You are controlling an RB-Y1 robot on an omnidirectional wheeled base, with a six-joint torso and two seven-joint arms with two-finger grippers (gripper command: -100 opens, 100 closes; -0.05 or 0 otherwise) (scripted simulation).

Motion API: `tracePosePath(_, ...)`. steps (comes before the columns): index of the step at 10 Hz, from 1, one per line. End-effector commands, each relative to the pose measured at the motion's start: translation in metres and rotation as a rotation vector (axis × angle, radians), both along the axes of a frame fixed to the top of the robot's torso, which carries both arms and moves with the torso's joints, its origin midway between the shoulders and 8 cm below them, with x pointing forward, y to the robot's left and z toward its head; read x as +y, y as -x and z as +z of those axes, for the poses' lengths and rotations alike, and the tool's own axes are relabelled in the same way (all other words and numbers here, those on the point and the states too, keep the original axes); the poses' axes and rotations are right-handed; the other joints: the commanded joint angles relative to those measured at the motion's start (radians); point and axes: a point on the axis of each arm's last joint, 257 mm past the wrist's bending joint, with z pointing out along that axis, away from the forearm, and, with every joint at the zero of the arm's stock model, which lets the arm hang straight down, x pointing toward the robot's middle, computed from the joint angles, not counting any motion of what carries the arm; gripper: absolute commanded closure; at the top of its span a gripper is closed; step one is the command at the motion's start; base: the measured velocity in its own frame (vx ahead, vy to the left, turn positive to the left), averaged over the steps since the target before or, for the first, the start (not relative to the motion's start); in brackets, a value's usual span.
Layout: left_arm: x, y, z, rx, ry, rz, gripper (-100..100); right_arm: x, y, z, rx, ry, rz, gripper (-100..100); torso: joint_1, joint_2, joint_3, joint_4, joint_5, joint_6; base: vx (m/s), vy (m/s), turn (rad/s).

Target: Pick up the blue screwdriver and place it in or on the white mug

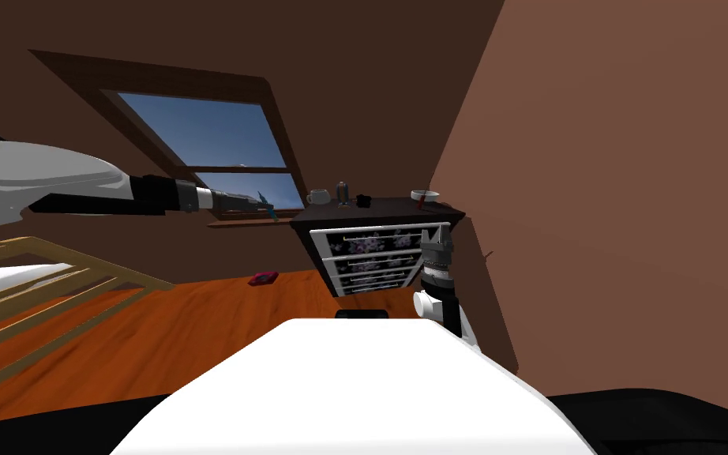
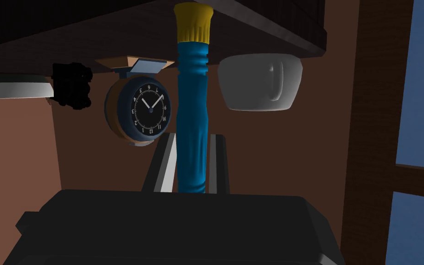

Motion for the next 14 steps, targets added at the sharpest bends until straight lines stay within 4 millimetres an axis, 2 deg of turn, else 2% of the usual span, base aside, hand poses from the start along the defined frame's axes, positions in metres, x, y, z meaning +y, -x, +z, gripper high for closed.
tracePosePath(1,0.011,0.000,0.002,0.006,-0.011,0.030,100,0.000,0.000,0.000,0.000,0.000,0.000,0,0.000,0.000,0.000,0.000,0.000,0.000,-0.019,0.041,-0.102)
tracePosePath(4,0.042,-0.001,0.013,0.014,-0.038,0.118,100,0.000,0.000,0.000,0.000,0.000,0.000,0,0.002,0.000,0.000,0.000,0.000,0.002,-0.061,0.115,-0.219)
tracePosePath(6,0.042,-0.001,0.013,0.014,-0.038,0.118,100,0.000,0.000,0.000,0.000,0.000,0.000,0,0.005,0.000,0.000,0.000,0.001,0.000,-0.035,0.091,-0.016)
tracePosePath(7,0.063,-0.001,0.023,0.014,-0.051,0.180,100,0.000,0.000,0.000,0.000,0.000,0.000,0,0.002,-0.001,-0.001,0.000,0.001,-0.001,-0.021,0.091,-0.316)
tracePosePath(8,0.073,-0.001,0.028,0.013,-0.055,0.210,100,0.000,0.000,0.000,0.000,0.000,0.000,0,0.003,-0.003,-0.002,-0.001,0.000,0.003,-0.037,0.156,-0.397)
tracePosePath(9,0.069,-0.003,0.038,-0.008,-0.053,0.204,100,0.000,0.000,0.000,0.000,0.000,0.000,0,0.005,-0.004,-0.002,-0.001,0.000,0.003,-0.054,0.133,-0.114)
tracePosePath(10,0.073,-0.001,0.028,0.013,-0.055,0.210,100,0.000,0.000,0.000,0.000,0.000,0.000,0,0.005,-0.002,-0.001,0.000,0.001,0.000,-0.035,0.060,0.026)
tracePosePath(11,0.073,-0.001,0.028,0.013,-0.055,0.210,100,0.000,0.000,0.000,0.000,0.000,0.000,0,0.002,-0.002,-0.001,-0.001,0.001,-0.001,-0.008,0.002,0.038)
tracePosePath(13,0.086,-0.002,0.043,-0.014,-0.106,0.241,100,0.000,0.000,0.000,0.000,0.000,0.000,0,-0.002,-0.005,-0.003,-0.002,-0.001,0.003,-0.014,0.038,-0.173)
tracePosePath(14,0.086,-0.001,0.038,0.001,-0.099,0.243,100,0.000,0.000,0.000,0.000,0.000,0.000,0,-0.002,-0.005,-0.003,-0.001,-0.001,0.001,-0.012,0.033,0.018)
